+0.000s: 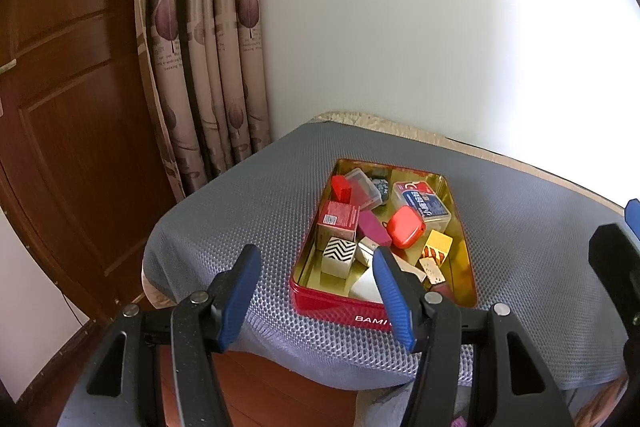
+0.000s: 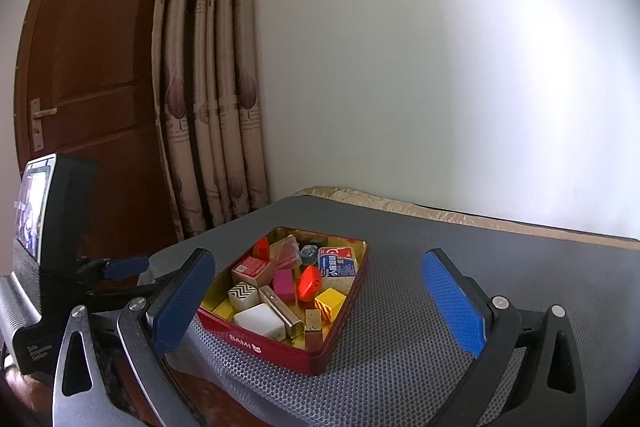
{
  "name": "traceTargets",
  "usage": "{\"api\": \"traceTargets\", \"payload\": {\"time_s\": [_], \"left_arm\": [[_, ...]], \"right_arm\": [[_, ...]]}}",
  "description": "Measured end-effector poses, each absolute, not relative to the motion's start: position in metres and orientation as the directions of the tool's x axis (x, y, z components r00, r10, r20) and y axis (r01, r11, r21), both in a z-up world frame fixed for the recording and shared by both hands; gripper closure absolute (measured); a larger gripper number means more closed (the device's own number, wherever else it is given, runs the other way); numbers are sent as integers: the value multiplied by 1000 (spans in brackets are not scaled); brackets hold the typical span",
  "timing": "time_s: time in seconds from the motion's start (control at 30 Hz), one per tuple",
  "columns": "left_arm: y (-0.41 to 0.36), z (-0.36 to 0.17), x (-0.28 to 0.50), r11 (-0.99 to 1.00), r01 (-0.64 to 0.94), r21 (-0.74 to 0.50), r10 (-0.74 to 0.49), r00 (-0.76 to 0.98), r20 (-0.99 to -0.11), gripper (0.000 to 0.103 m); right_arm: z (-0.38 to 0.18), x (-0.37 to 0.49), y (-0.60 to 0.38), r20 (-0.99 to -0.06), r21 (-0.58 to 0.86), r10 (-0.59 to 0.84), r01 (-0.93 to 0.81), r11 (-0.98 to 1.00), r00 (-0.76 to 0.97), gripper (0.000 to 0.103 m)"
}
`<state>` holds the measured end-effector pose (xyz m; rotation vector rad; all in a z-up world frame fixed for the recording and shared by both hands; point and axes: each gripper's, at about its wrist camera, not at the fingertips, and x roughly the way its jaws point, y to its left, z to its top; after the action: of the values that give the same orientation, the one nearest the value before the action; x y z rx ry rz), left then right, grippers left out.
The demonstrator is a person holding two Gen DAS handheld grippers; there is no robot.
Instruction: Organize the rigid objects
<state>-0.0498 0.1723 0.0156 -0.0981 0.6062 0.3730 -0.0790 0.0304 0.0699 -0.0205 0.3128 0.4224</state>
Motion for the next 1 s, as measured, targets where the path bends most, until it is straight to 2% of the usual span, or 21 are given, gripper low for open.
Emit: {"api": "traceTargets", "payload": {"time_s": [0.37, 1.0], "left_arm": [[173, 18, -51, 930, -368, 22, 317, 768, -556, 40], [176, 16, -50, 932, -363, 25, 311, 760, -571, 38]], "right_arm": [[65, -74, 31, -284, 42, 334, -336, 941, 899, 0], [58, -65, 37, -314, 35, 356, -365, 931, 880, 0]]}}
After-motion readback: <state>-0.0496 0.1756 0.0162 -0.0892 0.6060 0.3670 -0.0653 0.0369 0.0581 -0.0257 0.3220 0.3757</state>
